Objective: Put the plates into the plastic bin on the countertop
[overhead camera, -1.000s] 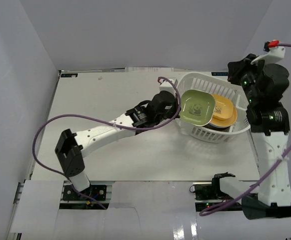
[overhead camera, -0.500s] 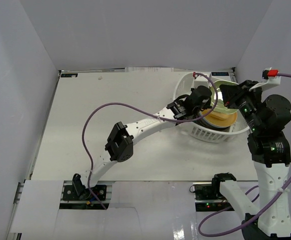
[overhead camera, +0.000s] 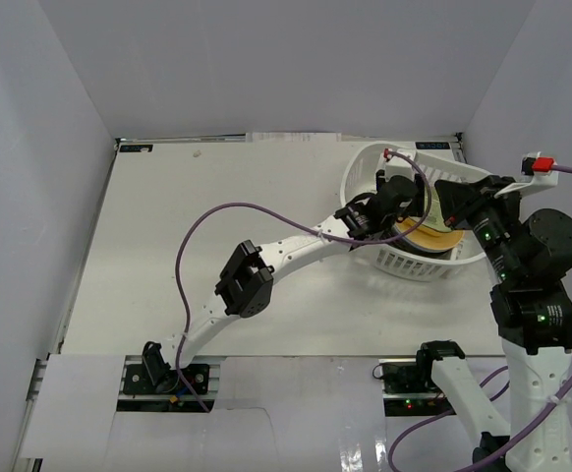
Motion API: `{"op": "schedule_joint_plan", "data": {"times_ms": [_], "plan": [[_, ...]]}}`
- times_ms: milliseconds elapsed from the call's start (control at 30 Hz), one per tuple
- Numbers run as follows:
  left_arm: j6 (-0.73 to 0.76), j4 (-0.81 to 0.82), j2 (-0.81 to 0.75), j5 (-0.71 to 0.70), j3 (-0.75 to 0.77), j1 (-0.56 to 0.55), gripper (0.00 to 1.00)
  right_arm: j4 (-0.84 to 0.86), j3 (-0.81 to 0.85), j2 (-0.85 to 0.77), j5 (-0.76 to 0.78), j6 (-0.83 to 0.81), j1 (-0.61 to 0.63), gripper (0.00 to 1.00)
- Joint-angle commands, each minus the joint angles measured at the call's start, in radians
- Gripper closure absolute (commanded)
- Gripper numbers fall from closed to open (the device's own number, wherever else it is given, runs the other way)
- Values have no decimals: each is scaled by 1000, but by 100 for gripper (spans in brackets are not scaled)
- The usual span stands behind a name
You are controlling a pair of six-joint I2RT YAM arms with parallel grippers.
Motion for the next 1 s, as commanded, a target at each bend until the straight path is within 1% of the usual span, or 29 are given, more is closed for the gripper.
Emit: {"op": "schedule_joint_plan", "data": {"times_ms": [0,33,100,167,200,233,267,300,333,367,400,433,467,500,533,567,600,633,733,767,833,867,900,967], "plan": [[28,50,-102,41,13,11,28,-9,94,-13,17,-21,1,88],[33,55,-116,53,4,11,17,-15,106,-13,11,-21,1,88],[39,61,-182,85,-16,11,8,-26,126,-18,1,-21,1,87],[53,81,-250,107,-105,10,4,-33,137,-27,1,-23,1,86],[57,93,-343,122,-155,10,3,-36,140,-31,-2,-29,1,86],[65,116,-399,128,-271,10,2,-36,146,-42,-12,-32,1,83],[83,130,-456,134,-341,10,2,-38,149,-48,-15,-36,1,82],[90,162,-590,134,-414,8,2,-38,152,-54,-22,-44,1,80],[103,180,-663,136,-575,8,2,-36,155,-70,-25,-50,1,75],[117,200,-739,142,-657,7,2,-38,158,-76,-22,-59,1,70],[132,240,-894,147,-732,7,2,-41,163,-94,-3,-78,1,56],[142,237,-968,140,-796,5,2,-41,169,-103,4,-90,1,47],[165,227,-1040,139,-903,2,2,-39,172,-114,21,-102,1,37],[171,181,-1111,139,-952,2,2,-39,174,-139,68,-109,1,21],[172,153,-1248,124,-995,1,2,-38,174,-153,90,-124,1,14],[166,125,-1316,121,-1077,-2,2,-12,152,-171,107,-132,1,5],[159,66,-1440,117,-1116,-4,2,-1,138,-201,124,-144,3,10],[145,34,-1497,104,-1154,-4,2,0,126,-211,165,-150,8,10],[85,-105,-1652,82,-1278,-4,2,22,36,-254,185,-152,29,10],[68,-163,-1744,76,-1329,-4,2,49,-33,-266,178,-149,31,10],[22,-211,-1829,70,-1377,-4,2,69,-92,-292,161,-127,31,10],[8,-247,-1905,53,-1398,-4,2,94,-133,-297,132,-119,31,10],[-8,-263,-1939,42,-1439,-4,2,114,-153,-306,91,-118,31,10],[-36,-284,-1996,24,-1472,-4,2,164,-196,-315,49,-107,31,10]]}}
